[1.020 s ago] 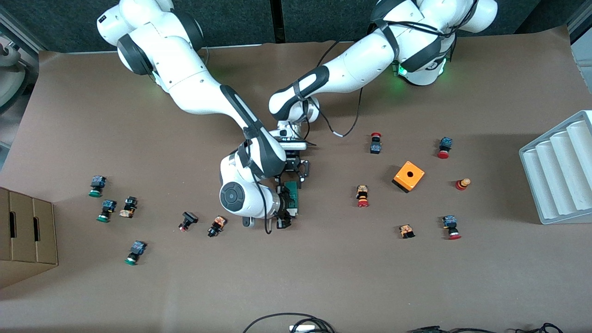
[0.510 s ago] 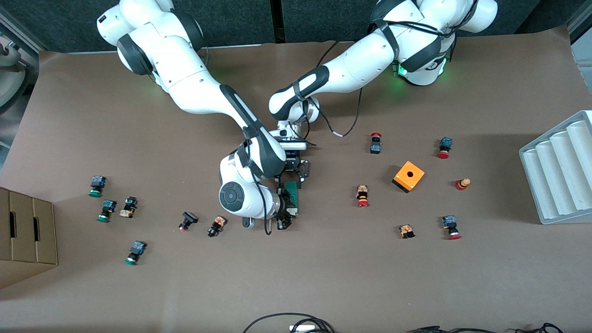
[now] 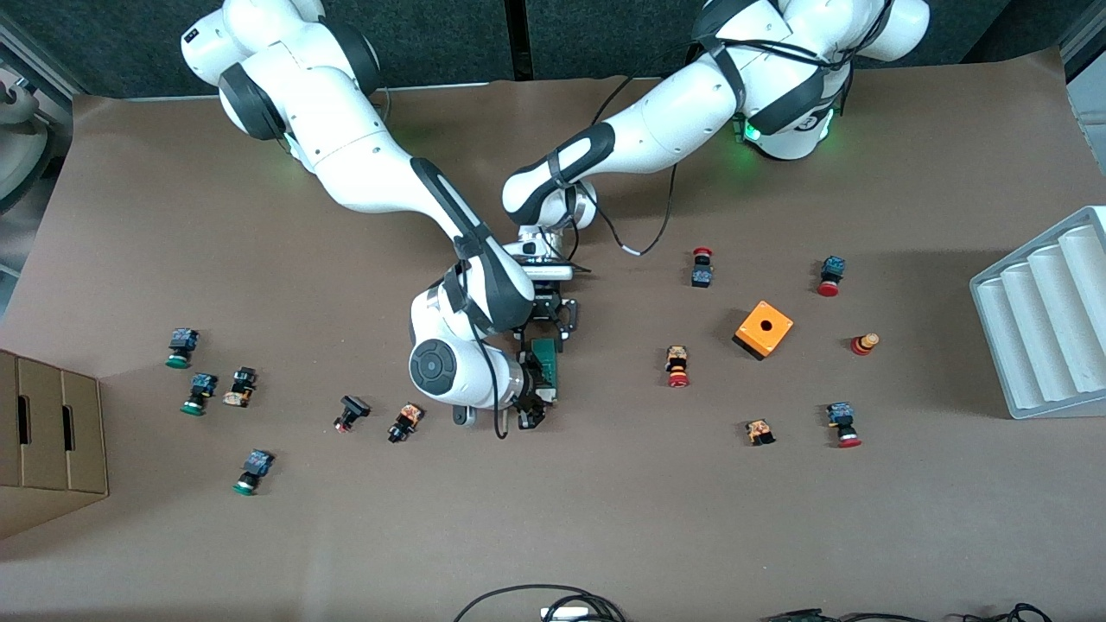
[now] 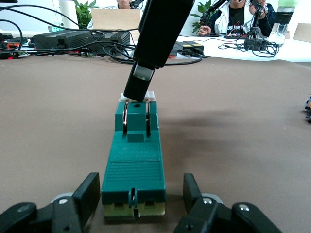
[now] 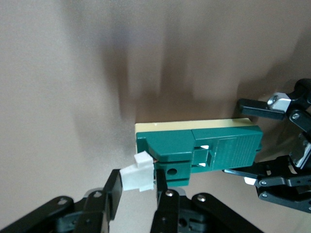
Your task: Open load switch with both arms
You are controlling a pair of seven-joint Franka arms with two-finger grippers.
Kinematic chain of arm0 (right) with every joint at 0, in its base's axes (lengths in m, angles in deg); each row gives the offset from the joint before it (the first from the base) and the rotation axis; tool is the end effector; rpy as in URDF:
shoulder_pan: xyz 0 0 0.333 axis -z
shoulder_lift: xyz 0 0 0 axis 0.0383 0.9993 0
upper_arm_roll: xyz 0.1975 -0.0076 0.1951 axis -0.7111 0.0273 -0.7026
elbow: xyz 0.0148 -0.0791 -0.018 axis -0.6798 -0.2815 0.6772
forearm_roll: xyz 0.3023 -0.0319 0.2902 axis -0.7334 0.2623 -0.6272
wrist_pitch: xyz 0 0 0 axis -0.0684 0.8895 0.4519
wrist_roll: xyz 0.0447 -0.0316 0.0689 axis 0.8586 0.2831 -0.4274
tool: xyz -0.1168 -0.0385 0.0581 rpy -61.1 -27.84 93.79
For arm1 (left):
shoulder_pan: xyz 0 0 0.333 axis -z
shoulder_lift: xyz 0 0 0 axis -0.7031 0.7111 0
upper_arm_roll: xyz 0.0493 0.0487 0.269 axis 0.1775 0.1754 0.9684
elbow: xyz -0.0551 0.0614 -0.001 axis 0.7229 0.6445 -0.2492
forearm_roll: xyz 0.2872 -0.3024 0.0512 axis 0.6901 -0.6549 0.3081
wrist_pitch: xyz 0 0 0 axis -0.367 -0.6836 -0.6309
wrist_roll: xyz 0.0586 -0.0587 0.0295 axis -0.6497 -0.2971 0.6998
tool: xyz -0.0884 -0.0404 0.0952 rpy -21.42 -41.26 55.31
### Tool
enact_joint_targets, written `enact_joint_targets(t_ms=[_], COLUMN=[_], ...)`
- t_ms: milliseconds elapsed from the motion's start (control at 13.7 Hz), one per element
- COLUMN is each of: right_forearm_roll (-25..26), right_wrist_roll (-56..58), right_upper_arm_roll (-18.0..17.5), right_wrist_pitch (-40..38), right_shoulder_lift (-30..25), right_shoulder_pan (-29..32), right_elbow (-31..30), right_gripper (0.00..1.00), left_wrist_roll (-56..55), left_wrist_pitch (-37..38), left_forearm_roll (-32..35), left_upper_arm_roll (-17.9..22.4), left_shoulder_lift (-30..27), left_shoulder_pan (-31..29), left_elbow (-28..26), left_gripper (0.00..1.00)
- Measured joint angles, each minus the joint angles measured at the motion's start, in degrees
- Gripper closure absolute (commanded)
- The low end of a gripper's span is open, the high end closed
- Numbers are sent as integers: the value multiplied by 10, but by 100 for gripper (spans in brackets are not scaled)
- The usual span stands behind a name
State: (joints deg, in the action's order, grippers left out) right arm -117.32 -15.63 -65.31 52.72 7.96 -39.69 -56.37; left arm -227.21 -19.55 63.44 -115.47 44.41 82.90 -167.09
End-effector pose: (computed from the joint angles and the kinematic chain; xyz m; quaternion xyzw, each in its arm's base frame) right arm 0.6254 0.4299 0.1467 -0.6935 0.6948 0.1663 0.0926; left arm 0.3523 -0.5570 0.0122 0.8234 0.0077 0.5672 0.0150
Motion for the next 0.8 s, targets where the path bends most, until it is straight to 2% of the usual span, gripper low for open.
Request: enact_joint_targets(t_ms=[801], right_forearm_roll=[0], right_wrist_roll=[1], right_upper_arm_roll=[4], right_wrist_pitch=[-9], right_shoulder_lift=[-1], right_shoulder_pan=[0], right_elbow=[-1], right_gripper=[67], left_wrist_roll=[0], left_wrist_pitch=[0], left_forearm_roll=[0], left_upper_arm_roll=[0], left_shoulder_lift=[0], left_shoulder_pan=[0], left_elbow=[0], left_gripper=[22])
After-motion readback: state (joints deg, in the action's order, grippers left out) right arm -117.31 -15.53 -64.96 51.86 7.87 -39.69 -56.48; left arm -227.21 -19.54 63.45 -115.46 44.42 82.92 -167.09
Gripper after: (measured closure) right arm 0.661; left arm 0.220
